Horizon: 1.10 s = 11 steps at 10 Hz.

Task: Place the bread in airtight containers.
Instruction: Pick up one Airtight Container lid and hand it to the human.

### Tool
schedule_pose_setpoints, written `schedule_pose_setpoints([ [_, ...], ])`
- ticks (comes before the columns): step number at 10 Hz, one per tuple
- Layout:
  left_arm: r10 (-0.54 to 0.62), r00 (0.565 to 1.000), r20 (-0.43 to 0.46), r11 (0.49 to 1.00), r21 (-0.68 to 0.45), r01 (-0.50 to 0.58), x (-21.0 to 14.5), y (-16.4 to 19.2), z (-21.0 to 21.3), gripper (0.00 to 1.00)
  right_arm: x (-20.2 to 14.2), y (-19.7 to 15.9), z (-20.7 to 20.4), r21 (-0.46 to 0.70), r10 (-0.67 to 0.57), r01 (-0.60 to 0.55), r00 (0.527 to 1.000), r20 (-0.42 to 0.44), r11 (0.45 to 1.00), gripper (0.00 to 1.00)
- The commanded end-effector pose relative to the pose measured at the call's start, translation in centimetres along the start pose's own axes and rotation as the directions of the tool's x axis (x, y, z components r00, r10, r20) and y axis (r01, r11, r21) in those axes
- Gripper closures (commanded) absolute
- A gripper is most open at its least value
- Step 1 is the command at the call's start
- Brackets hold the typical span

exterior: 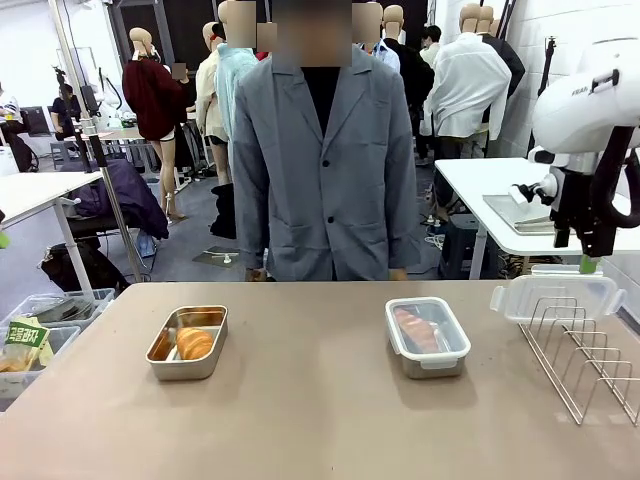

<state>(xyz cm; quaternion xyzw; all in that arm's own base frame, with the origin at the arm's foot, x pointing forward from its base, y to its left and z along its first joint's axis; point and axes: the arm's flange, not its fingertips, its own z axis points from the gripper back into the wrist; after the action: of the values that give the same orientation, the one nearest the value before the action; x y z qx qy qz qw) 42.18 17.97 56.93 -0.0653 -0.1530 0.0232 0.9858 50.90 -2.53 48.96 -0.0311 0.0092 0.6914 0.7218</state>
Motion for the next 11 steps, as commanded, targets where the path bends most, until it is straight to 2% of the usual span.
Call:
schedule_pose_setpoints([
  [1, 0.0, 1.0, 0.003, 1.0, 0.023, 0.0, -0.2, 0.1, 0.1, 0.11, 0.6, -1.3, -2.0, 0.004, -0.017, 0.016, 0.999, 0.039, 1.0, 0.0],
  [4, 0.0, 1.0, 0.003, 1.0, 0.023, 0.0, -0.2, 0.1, 0.1, 0.11, 2.4, -3.2, -4.7, -0.044, -0.042, 0.043, 0.999, 0.03, 0.998, 0.0],
  [5, 0.0, 1.0, 0.003, 1.0, 0.023, 0.0, -0.2, 0.1, 0.1, 0.11, 2.8, -4.0, -5.2, -0.082, -0.083, 0.085, 0.996, 0.02, 0.993, 0.0],
  [8, 0.0, 1.0, 0.003, 1.0, 0.023, 0.0, -0.2, 0.1, 0.1, 0.11, 4.2, -5.3, -6.3, -0.048, -0.035, 0.034, 0.999, -0.026, 0.998, 0.0],
  [9, 0.0, 1.0, 0.003, 1.0, 0.023, 0.0, -0.2, 0.1, 0.1, 0.11, 4.2, -5.4, -6.4, -0.045, -0.037, 0.036, 0.999, -0.028, 0.998, 0.06],
  [11, 0.0, 1.0, 0.003, 1.0, 0.023, 0.0, -0.2, 0.1, 0.1, 0.11, 4.2, -5.5, -6.3, -0.041, -0.041, 0.04, 0.999, -0.032, 0.998, 0.45],
])
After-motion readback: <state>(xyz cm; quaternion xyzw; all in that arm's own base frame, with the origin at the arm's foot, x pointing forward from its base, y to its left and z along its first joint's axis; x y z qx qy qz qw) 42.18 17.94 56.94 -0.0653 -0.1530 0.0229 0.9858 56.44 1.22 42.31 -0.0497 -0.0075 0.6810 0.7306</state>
